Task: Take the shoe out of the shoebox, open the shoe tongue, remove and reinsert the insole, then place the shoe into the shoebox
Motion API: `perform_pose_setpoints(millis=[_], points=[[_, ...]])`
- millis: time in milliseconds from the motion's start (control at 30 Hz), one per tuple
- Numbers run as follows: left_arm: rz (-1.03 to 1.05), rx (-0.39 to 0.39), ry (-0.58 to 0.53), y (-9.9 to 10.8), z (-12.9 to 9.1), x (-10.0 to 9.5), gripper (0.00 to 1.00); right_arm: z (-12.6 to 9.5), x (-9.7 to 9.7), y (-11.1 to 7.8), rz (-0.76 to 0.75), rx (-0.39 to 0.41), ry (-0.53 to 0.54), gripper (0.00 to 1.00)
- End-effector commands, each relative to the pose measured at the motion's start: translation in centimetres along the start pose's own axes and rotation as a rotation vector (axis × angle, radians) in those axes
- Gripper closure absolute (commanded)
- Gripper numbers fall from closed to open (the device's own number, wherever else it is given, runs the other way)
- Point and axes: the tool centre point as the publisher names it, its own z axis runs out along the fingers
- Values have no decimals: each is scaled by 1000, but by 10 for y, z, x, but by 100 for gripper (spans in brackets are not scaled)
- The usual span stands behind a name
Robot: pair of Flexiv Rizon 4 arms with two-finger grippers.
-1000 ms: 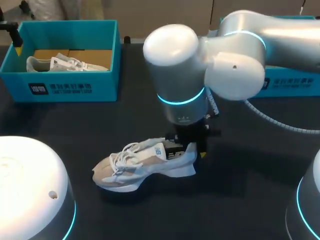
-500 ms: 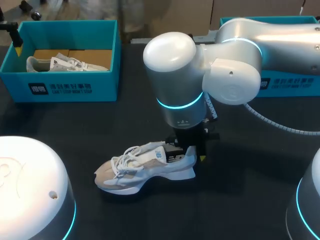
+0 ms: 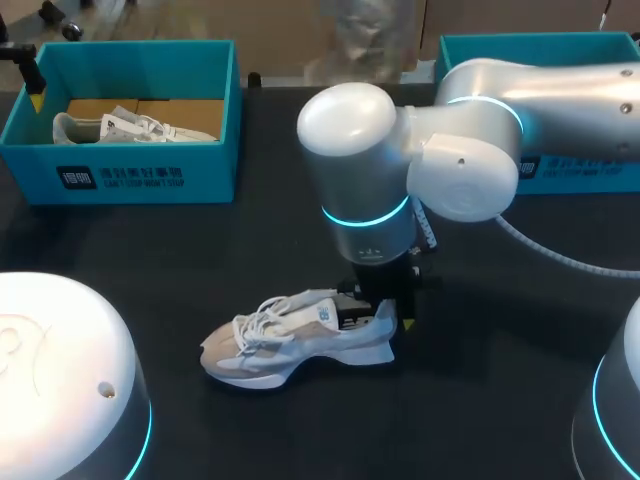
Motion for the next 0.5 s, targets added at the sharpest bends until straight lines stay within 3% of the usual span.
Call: perform_pose_setpoints(millis=[33, 333, 367, 400, 500], points=[[1, -1, 2, 0, 0, 0, 0, 8, 5, -5, 72, -1, -2, 100], [1, -1, 2, 0, 0, 0, 0, 19, 4, -7, 53, 3, 19, 100], [1, -1, 2, 0, 0, 0, 0, 20, 3, -7, 51, 4, 24, 93], [1, -1, 2, 0, 0, 0, 0, 22, 3, -7, 51, 10, 26, 75], [1, -1, 2, 0, 0, 0, 0, 24, 1, -8, 47, 18, 40, 53]])
